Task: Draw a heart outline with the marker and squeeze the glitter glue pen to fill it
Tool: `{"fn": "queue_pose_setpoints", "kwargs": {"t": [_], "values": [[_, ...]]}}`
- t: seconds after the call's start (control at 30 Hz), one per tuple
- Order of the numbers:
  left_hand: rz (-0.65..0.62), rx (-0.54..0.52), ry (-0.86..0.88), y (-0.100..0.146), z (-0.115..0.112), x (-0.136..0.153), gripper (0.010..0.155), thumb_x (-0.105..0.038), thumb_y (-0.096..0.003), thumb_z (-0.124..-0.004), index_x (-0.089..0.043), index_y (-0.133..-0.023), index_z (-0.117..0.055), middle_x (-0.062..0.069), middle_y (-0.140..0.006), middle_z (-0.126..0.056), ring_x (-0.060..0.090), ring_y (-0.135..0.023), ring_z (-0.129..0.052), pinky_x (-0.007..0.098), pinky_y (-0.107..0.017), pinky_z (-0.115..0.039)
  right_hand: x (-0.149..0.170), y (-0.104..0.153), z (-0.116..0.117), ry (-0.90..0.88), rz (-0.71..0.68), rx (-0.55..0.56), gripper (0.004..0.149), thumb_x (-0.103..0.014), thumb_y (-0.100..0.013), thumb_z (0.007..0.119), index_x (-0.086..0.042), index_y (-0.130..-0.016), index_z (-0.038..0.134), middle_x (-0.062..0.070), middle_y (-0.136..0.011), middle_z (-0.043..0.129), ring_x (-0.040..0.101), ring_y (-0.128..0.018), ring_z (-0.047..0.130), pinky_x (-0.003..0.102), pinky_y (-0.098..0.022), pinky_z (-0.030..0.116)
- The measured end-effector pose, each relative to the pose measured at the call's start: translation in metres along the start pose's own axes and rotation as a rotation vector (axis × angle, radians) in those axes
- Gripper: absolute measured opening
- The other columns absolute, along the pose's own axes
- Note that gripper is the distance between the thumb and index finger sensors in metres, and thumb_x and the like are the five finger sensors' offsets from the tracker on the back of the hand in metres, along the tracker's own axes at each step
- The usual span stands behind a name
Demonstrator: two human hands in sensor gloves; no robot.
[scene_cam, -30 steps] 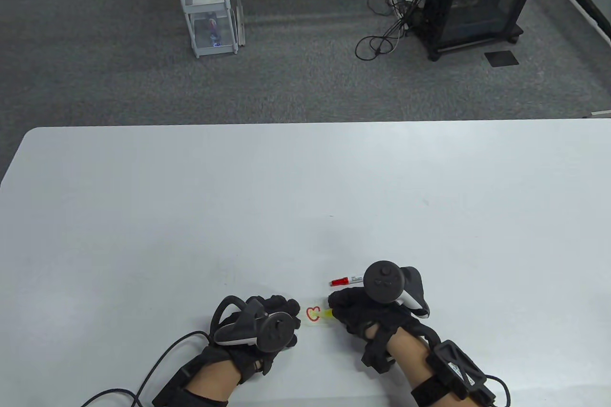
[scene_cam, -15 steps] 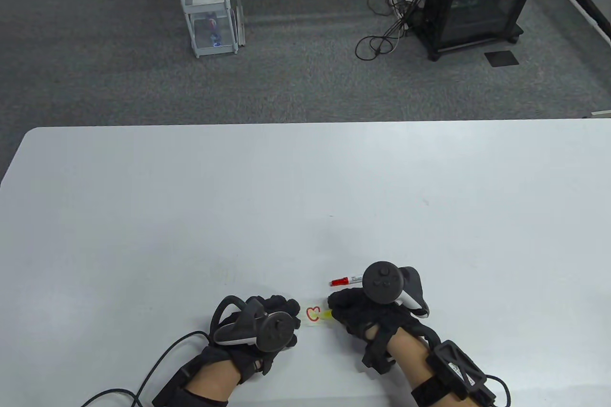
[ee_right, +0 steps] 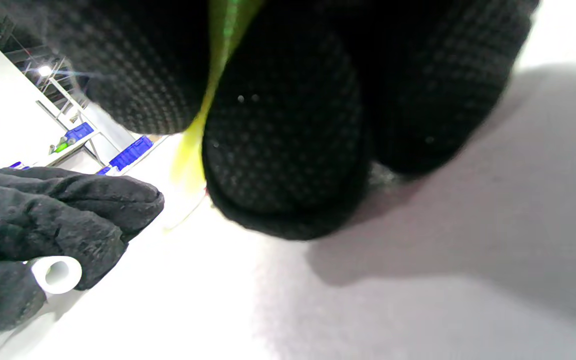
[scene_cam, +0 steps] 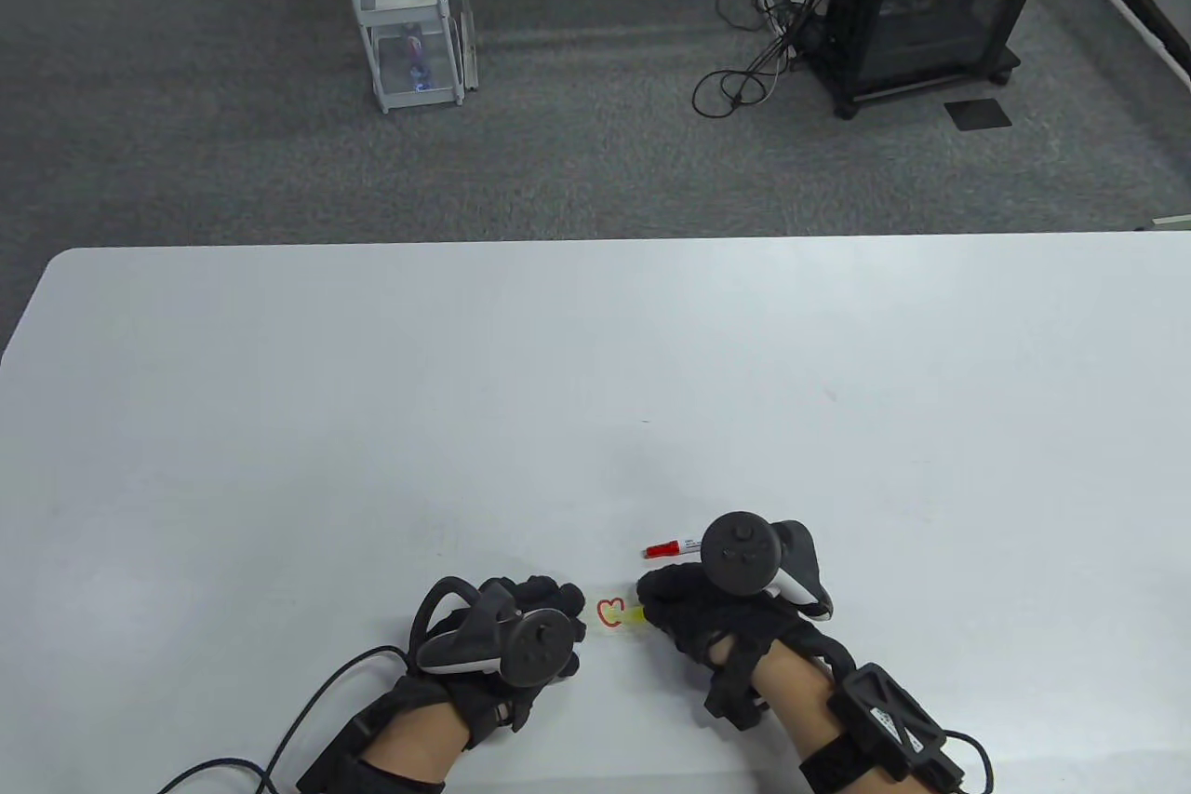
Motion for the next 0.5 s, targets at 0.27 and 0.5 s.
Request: {"fn": "queue_pose_setpoints", "kwargs": {"t": [0.27,0.5], "values": [[0.0,0.0,0.0,0.0,0.0,0.0,0.046,-0.049,-0.05,-0.075,-0.025,-0.09,-0.078,0.0,-0.111,-0.071,0.029,-0.102,-0.072,0.056,-0.069,-0.066,0.0041,0.0008,-0.0025,-0.024,0.032,0.041,0.046,-0.033,-0.043,0.086,-0.009,-0.081,0.09,0.012,-0.057,0.104,0.012,-0.028,0.11,0.036,-0.027,0.097],[0.0,0.0,-0.002,0.0001,0.0,-0.0002,0.046,-0.049,-0.05,-0.075,-0.025,-0.09,-0.078,0.0,-0.111,-0.071,0.029,-0.102,-0.072,0.056,-0.069,-0.066,0.0055,0.0004,-0.0022,-0.034,0.027,0.023,0.045,-0.033,-0.042,0.087,-0.008,-0.08,0.091,0.012,-0.056,0.105,0.012,-0.028,0.11,0.036,-0.027,0.096]]}}
Point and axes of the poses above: the tracker on the back of each hand, its own x axis roughly to the little-finger side, its own y axis roughly from the fingertips to the wrist, z = x × y, the point moved 3 cm from there along -y, roughly from the wrist to the fingertips
